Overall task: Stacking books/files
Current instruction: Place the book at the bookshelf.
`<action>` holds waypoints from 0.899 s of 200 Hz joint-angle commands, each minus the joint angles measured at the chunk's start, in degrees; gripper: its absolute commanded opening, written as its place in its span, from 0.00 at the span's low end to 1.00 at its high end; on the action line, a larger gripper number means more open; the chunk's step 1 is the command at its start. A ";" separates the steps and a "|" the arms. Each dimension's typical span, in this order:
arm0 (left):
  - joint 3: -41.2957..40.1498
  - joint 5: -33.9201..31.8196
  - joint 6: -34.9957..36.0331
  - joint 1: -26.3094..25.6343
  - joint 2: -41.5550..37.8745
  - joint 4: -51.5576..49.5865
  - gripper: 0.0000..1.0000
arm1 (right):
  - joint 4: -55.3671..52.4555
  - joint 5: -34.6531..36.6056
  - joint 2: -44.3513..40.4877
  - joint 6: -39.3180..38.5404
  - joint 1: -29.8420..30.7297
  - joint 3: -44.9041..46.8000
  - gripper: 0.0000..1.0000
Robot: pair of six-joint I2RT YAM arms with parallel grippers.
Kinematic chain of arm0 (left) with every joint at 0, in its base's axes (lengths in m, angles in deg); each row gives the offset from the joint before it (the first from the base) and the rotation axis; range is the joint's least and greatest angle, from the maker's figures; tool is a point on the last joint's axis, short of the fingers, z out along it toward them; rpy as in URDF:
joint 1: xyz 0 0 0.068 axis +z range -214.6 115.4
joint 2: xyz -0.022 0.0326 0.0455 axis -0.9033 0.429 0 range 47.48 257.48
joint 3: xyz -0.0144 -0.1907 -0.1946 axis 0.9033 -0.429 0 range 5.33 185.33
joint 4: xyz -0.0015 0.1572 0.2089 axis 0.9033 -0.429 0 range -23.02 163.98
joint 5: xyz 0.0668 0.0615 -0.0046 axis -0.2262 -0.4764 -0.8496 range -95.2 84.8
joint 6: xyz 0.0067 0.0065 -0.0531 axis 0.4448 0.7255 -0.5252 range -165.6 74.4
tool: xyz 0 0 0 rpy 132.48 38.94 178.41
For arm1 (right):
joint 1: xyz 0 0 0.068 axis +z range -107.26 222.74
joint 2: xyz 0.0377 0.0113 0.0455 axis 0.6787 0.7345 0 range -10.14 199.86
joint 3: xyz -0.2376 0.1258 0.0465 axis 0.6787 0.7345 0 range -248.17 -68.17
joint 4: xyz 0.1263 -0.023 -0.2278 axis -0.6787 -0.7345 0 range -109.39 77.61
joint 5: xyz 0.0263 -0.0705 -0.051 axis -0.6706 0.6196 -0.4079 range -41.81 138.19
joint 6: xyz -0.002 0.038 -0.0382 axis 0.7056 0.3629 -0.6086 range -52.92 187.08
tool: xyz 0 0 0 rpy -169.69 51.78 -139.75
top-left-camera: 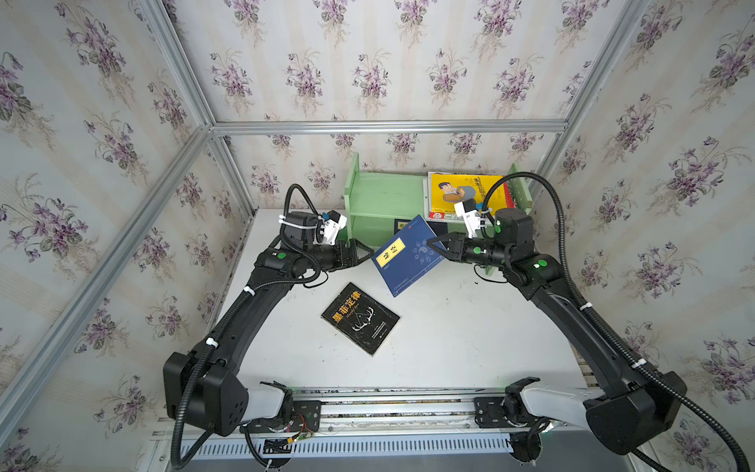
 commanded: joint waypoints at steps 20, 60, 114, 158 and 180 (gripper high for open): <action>-1.15 9.02 -4.72 -0.82 1.99 10.86 0.90 | 15.98 5.26 -2.66 10.16 -0.31 5.59 0.00; -2.66 12.81 -8.11 -1.95 4.80 14.49 0.90 | 25.26 13.59 -6.04 18.57 -0.40 14.62 0.00; -3.30 17.01 -11.25 -4.35 9.71 16.85 0.88 | 41.34 21.13 -9.10 29.55 -0.71 29.10 0.00; -5.18 14.68 -12.44 -5.01 13.03 16.83 0.81 | 43.42 22.60 -11.00 31.52 -1.88 32.85 0.00; -4.88 14.29 -13.02 -5.26 14.34 16.91 0.81 | 44.62 21.98 -11.24 32.76 -2.76 34.25 0.00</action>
